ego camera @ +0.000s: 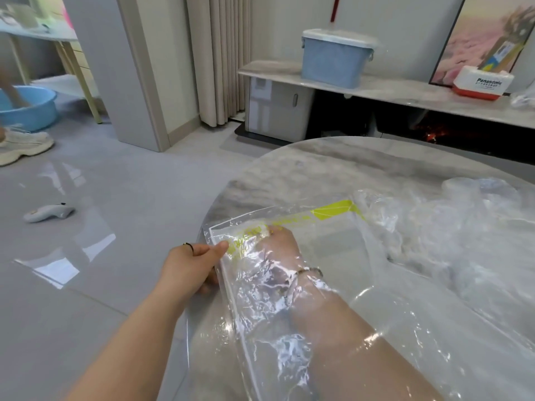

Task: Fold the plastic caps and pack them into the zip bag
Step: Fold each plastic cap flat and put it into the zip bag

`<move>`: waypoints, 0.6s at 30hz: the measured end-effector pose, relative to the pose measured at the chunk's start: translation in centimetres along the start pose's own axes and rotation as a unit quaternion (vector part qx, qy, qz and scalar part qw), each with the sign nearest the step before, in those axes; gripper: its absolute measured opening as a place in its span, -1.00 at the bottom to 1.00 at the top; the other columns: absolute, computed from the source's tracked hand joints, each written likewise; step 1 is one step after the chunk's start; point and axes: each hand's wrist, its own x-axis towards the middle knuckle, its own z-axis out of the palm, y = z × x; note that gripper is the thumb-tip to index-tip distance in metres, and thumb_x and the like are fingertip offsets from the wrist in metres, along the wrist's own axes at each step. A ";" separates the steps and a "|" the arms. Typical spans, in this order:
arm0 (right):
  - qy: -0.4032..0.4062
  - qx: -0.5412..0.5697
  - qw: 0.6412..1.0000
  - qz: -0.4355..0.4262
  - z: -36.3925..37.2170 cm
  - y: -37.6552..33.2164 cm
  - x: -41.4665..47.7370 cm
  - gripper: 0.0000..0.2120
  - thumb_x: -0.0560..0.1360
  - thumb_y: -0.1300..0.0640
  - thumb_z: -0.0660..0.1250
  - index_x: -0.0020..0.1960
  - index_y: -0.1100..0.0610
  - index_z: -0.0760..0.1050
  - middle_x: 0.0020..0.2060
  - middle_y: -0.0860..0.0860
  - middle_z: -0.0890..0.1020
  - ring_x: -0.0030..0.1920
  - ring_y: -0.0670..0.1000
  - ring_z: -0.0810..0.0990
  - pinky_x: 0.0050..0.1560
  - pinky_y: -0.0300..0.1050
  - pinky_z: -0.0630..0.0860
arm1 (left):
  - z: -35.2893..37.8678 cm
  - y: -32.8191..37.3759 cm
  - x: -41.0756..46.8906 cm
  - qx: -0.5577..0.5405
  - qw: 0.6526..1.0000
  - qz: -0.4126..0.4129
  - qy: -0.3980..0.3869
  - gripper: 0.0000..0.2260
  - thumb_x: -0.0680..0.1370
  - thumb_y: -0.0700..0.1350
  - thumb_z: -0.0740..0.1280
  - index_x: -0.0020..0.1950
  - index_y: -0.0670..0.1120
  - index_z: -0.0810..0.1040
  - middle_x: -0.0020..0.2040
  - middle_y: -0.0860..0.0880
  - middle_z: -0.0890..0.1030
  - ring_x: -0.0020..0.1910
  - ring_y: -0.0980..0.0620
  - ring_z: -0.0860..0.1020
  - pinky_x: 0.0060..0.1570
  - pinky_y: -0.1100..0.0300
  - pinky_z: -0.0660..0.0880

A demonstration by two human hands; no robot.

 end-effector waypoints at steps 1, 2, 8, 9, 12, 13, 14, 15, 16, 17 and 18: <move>-0.008 0.021 1.000 -0.014 -0.3 -0.5 0.0 -0.89 0.44 0.23 0.34 -0.16 0.24 0.42 -0.34 0.08 0.42 -0.36 -0.02 0.36 -0.32 -0.31 0.36 | 0.0 0.0 0.0 -0.008 1.000 -0.004 0.000 -0.76 0.50 -0.04 0.36 -0.20 -0.22 0.59 -0.43 -0.10 0.53 -0.49 0.00 0.45 -0.48 0.28 0.35; 0.001 0.039 0.999 -0.009 -0.5 -0.7 0.0 -0.81 0.46 0.18 0.33 -0.18 0.21 0.33 -0.35 0.05 0.37 -0.33 -0.02 0.35 -0.28 -0.27 0.32 | 0.1 0.0 0.1 -0.014 1.000 -0.008 -0.002 -0.76 0.51 -0.05 0.35 -0.25 -0.19 0.58 -0.47 -0.07 0.54 -0.55 0.06 0.46 -0.53 0.30 0.36; 0.038 0.085 0.995 -0.018 0.1 0.8 0.2 -0.67 0.42 0.29 0.30 -0.32 0.11 0.15 -0.41 -0.01 0.25 -0.49 -0.10 0.27 -0.46 -0.33 0.21 | 0.4 -0.3 0.2 -0.021 1.000 -0.024 -0.002 -0.75 0.52 -0.18 0.34 -0.36 -0.17 0.51 -0.64 0.03 0.46 -0.70 0.17 0.36 -0.66 0.42 0.27; 0.053 0.062 0.996 -0.028 0.1 0.8 0.0 -0.73 0.37 0.27 0.31 -0.34 0.12 0.22 -0.46 -0.02 0.28 -0.51 -0.12 0.29 -0.49 -0.37 0.20 | 0.4 -0.4 0.3 -0.021 0.999 -0.026 -0.002 -0.75 0.52 -0.19 0.34 -0.36 -0.17 0.50 -0.65 0.03 0.45 -0.71 0.17 0.35 -0.66 0.43 0.27; 0.028 0.032 0.998 -0.047 -0.1 0.9 0.2 -0.74 0.38 0.36 0.27 -0.42 0.10 0.43 -0.66 -0.10 0.43 -0.47 -0.15 0.41 -0.41 -0.43 0.28 | 0.4 -0.4 0.4 -0.020 0.999 -0.034 -0.007 -0.74 0.52 -0.17 0.35 -0.37 -0.18 0.48 -0.65 0.02 0.45 -0.71 0.17 0.35 -0.66 0.43 0.28; 0.024 0.039 0.998 -0.052 0.0 0.8 0.2 -0.64 0.38 0.43 0.24 -0.46 0.05 0.42 -0.70 -0.17 0.43 -0.51 -0.23 0.43 -0.40 -0.44 0.28 | 0.4 -0.4 0.6 -0.022 0.999 -0.038 -0.010 -0.72 0.52 -0.14 0.34 -0.38 -0.17 0.46 -0.65 0.02 0.45 -0.71 0.15 0.35 -0.66 0.43 0.28; 0.027 0.038 0.998 -0.047 0.1 0.6 0.1 -0.60 0.38 0.46 0.23 -0.47 0.02 0.41 -0.71 -0.19 0.42 -0.57 -0.28 0.40 -0.41 -0.45 0.28 | 0.5 -0.3 0.6 -0.020 0.999 -0.043 -0.011 -0.68 0.52 -0.10 0.34 -0.40 -0.16 0.43 -0.66 0.02 0.43 -0.72 0.14 0.35 -0.65 0.42 0.29; 0.033 0.045 0.997 -0.050 0.3 0.3 -0.1 -0.60 0.38 0.45 0.23 -0.47 0.01 0.40 -0.70 -0.16 0.42 -0.57 -0.28 0.39 -0.42 -0.42 0.30 | 0.5 -0.2 0.7 -0.015 0.999 -0.046 -0.012 -0.65 0.52 -0.06 0.35 -0.42 -0.15 0.39 -0.66 0.03 0.41 -0.72 0.12 0.33 -0.63 0.39 0.30; 0.033 0.041 0.997 -0.054 0.6 0.1 0.0 -0.64 0.38 0.40 0.24 -0.45 0.01 0.38 -0.65 -0.13 0.44 -0.49 -0.23 0.43 -0.37 -0.35 0.33 | 0.5 -0.1 0.8 -0.006 0.999 -0.049 -0.012 -0.64 0.51 -0.03 0.36 -0.42 -0.14 0.36 -0.66 0.03 0.39 -0.70 0.10 0.33 -0.60 0.36 0.32; 0.031 0.023 0.997 -0.070 0.9 -0.2 -0.2 -0.71 0.39 0.31 0.24 -0.42 0.01 0.37 -0.55 -0.12 0.45 -0.34 -0.12 0.47 -0.29 -0.27 0.34 | 0.6 0.0 0.8 0.007 0.999 -0.050 -0.014 -0.64 0.49 -0.01 0.37 -0.40 -0.15 0.35 -0.63 0.01 0.40 -0.66 0.07 0.35 -0.56 0.33 0.34; 0.021 -0.005 0.996 -0.084 1.1 -0.4 -0.3 -0.81 0.41 0.22 0.24 -0.34 0.02 0.41 -0.42 -0.07 0.48 -0.21 -0.03 0.48 -0.23 -0.24 0.32 | 0.6 0.1 0.8 0.022 0.998 -0.053 -0.022 -0.65 0.48 0.01 0.37 -0.36 -0.16 0.37 -0.56 -0.03 0.44 -0.60 0.03 0.37 -0.53 0.32 0.35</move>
